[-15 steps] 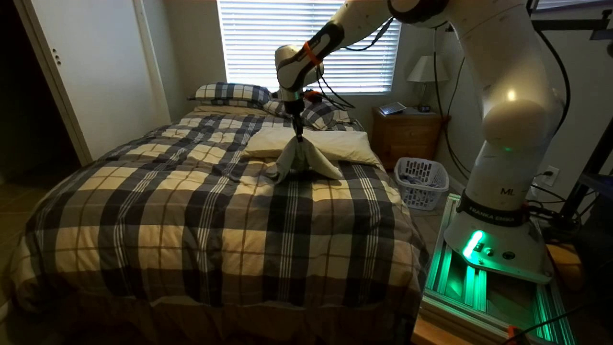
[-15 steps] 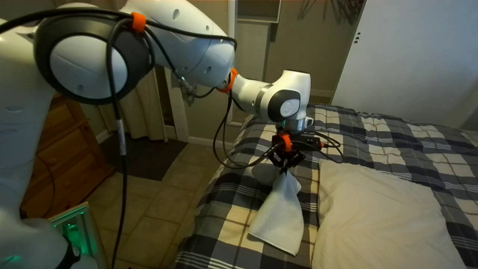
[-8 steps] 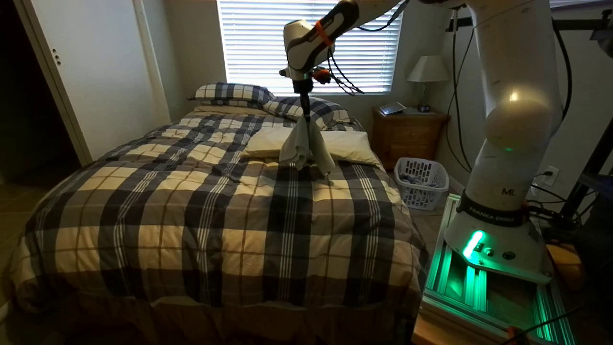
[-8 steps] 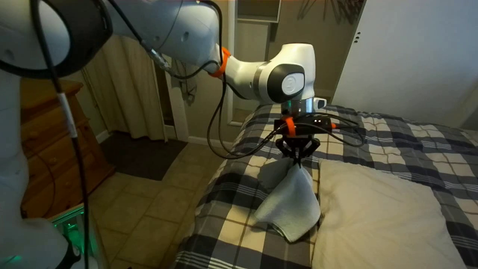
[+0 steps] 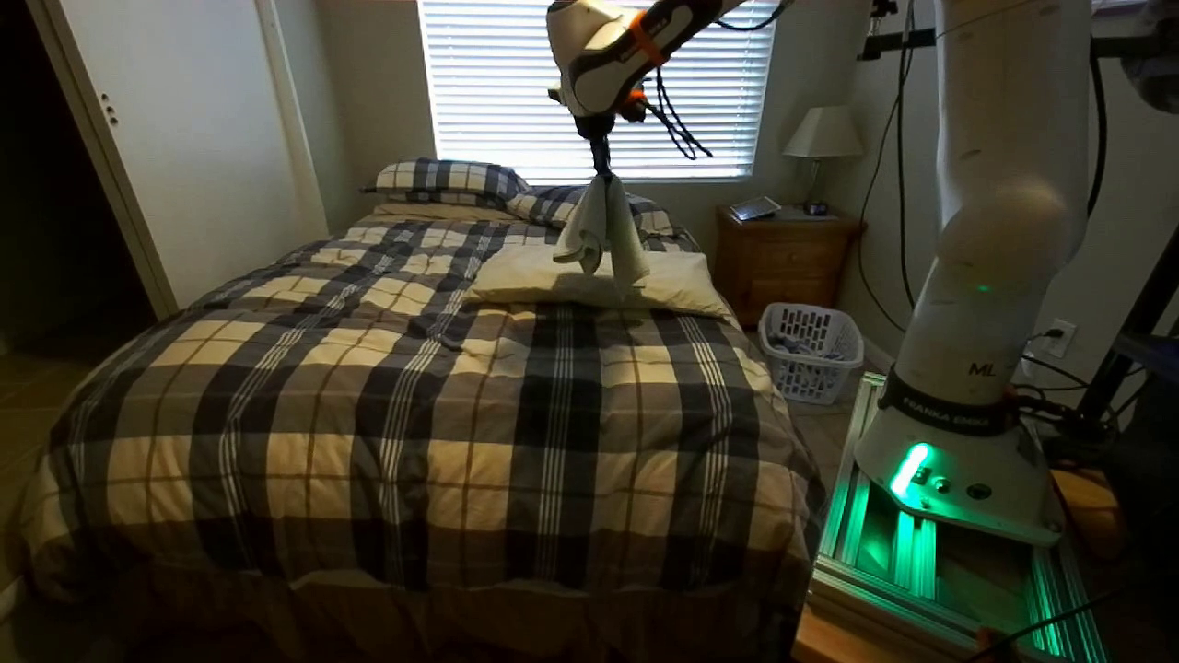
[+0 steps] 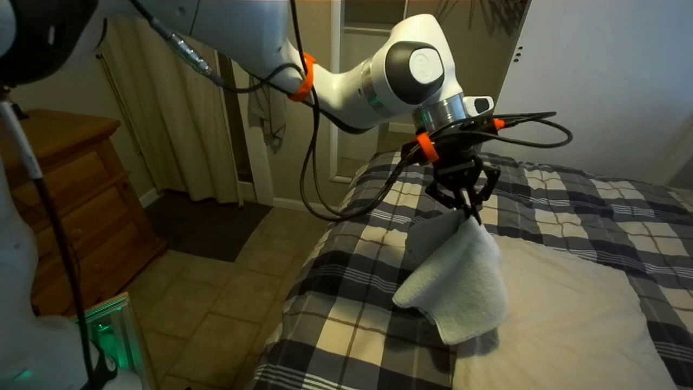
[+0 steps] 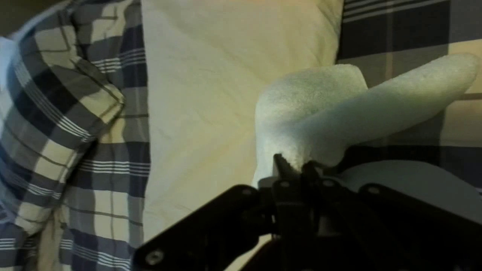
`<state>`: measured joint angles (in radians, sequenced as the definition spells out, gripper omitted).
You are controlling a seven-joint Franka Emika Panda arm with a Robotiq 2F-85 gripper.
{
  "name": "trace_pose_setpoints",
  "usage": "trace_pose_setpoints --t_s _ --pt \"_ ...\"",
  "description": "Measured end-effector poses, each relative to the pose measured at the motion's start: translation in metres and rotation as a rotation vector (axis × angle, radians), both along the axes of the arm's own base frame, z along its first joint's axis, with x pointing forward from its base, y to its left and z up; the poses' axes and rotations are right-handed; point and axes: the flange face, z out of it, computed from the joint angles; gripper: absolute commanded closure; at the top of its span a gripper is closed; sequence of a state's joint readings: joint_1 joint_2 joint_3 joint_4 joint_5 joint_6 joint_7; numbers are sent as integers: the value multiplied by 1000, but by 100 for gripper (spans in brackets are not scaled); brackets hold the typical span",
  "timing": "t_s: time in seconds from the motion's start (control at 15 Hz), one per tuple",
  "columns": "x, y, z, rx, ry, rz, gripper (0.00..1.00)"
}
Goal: Move the pillow to the right and put the towel on the pillow
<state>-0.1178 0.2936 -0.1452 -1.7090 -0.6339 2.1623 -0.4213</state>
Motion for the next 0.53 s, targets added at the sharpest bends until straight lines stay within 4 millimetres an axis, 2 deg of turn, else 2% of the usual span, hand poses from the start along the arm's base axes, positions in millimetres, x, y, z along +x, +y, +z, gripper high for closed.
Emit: trace_pose_setpoints --t_s 0.33,0.53 --pt "-7 -29 20 -211 -51 -62 94" --pt "-7 -37 22 -330 -63 -48 94"
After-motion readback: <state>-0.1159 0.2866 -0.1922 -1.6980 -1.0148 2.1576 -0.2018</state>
